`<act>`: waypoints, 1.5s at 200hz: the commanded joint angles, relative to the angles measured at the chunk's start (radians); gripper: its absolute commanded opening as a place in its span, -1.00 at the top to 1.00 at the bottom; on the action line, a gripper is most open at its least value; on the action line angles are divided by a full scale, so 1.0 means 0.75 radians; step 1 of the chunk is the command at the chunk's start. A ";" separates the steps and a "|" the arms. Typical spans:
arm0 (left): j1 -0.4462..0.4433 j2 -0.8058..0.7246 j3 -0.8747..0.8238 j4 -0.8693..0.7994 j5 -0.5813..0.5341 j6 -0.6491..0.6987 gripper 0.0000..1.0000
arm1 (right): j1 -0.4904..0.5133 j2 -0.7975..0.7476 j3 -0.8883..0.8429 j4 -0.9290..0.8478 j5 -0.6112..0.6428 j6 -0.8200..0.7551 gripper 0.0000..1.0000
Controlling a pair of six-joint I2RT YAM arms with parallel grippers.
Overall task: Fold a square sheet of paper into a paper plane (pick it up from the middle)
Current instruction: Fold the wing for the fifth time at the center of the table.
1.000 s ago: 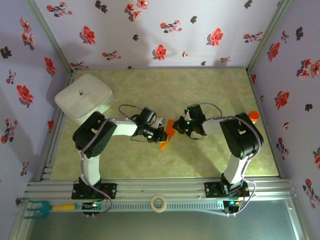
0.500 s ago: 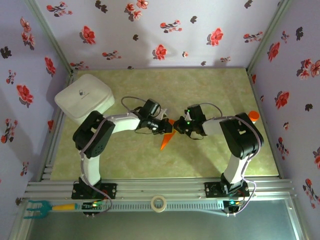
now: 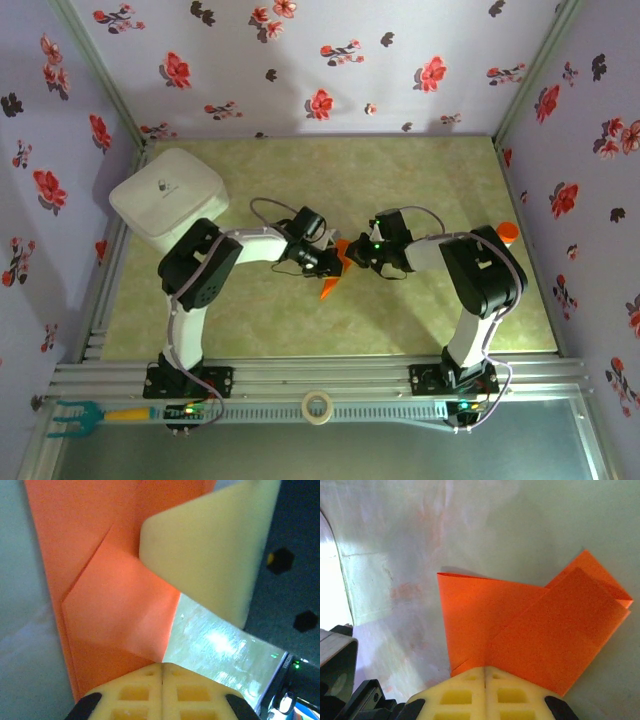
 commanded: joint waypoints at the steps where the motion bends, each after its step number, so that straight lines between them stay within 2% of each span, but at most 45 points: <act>1: -0.014 -0.029 -0.074 -0.188 -0.071 0.067 0.84 | -0.010 0.063 -0.039 -0.126 0.102 -0.037 1.00; 42: -0.024 -0.118 -0.070 -0.213 -0.067 0.099 0.78 | -0.013 0.064 -0.038 -0.128 0.110 -0.037 1.00; 85: -0.028 -0.207 -0.043 -0.160 -0.024 0.054 0.78 | -0.012 0.056 -0.038 -0.131 0.110 -0.035 1.00; 119: -0.040 -0.155 -0.022 -0.122 0.034 0.038 0.78 | -0.011 0.058 -0.040 -0.132 0.112 -0.035 1.00; 170: -0.050 -0.047 -0.036 -0.178 -0.017 0.076 0.78 | -0.012 0.062 -0.048 -0.125 0.113 -0.033 1.00; 206: -0.048 -0.082 -0.107 -0.246 -0.104 0.127 0.78 | -0.015 0.058 -0.053 -0.127 0.114 -0.037 1.00; 300: -0.050 -0.193 -0.203 -0.336 -0.145 0.187 0.78 | -0.025 0.059 -0.053 -0.141 0.118 -0.042 1.00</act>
